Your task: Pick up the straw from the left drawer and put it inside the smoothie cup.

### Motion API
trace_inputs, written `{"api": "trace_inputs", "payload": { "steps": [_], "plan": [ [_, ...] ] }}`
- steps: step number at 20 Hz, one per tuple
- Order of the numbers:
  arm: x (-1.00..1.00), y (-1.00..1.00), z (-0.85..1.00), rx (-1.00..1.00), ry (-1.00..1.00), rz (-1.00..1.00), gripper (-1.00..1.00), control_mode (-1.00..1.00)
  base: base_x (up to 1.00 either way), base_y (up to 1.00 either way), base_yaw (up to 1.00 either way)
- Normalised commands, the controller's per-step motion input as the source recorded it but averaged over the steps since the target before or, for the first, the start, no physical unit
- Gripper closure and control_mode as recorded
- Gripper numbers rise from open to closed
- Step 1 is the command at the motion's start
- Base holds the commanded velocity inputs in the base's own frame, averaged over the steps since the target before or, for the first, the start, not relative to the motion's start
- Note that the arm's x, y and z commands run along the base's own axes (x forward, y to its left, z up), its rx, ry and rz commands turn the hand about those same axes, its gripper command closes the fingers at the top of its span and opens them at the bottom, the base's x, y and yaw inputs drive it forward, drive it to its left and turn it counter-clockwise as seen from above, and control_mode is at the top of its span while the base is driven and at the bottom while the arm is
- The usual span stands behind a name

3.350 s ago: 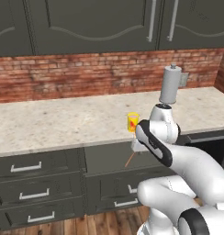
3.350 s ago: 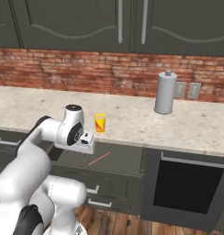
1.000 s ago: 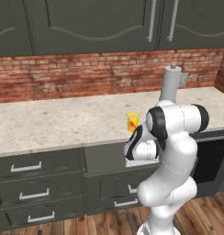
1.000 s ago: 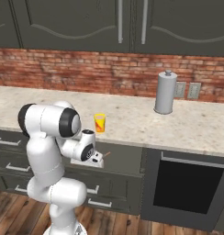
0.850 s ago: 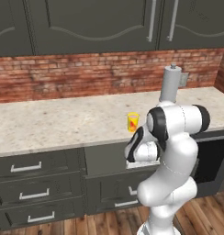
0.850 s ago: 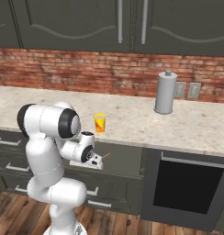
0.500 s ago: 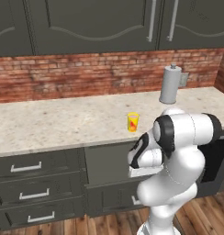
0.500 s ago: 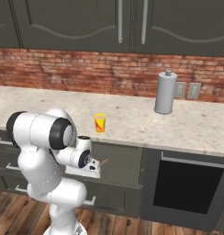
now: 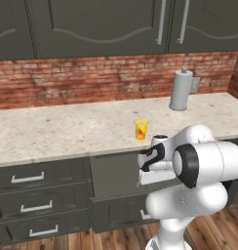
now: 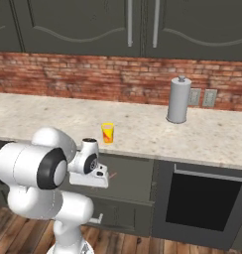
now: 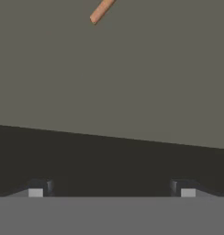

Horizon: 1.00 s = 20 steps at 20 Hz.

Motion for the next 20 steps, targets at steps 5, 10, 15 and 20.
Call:
{"api": "trace_inputs", "payload": {
  "steps": [5, 10, 15, 20],
  "plan": [
    [0.42, 0.0, 0.02, 0.0, -0.11, 0.0, -1.0, -1.0, 0.0, 0.0, 0.0],
    [0.41, 0.0, 0.0, 0.0, -0.11, 0.0, -1.0, -1.0, 0.0, 0.0, 0.0],
    [0.18, 0.0, -0.05, 0.0, -0.15, -0.02, -1.0, -1.0, 0.0, 0.0, 0.0],
    [0.17, 0.0, -0.13, 0.0, -0.12, -0.06, -1.0, -1.0, 0.0, 0.0, 0.0]
  ]
}}
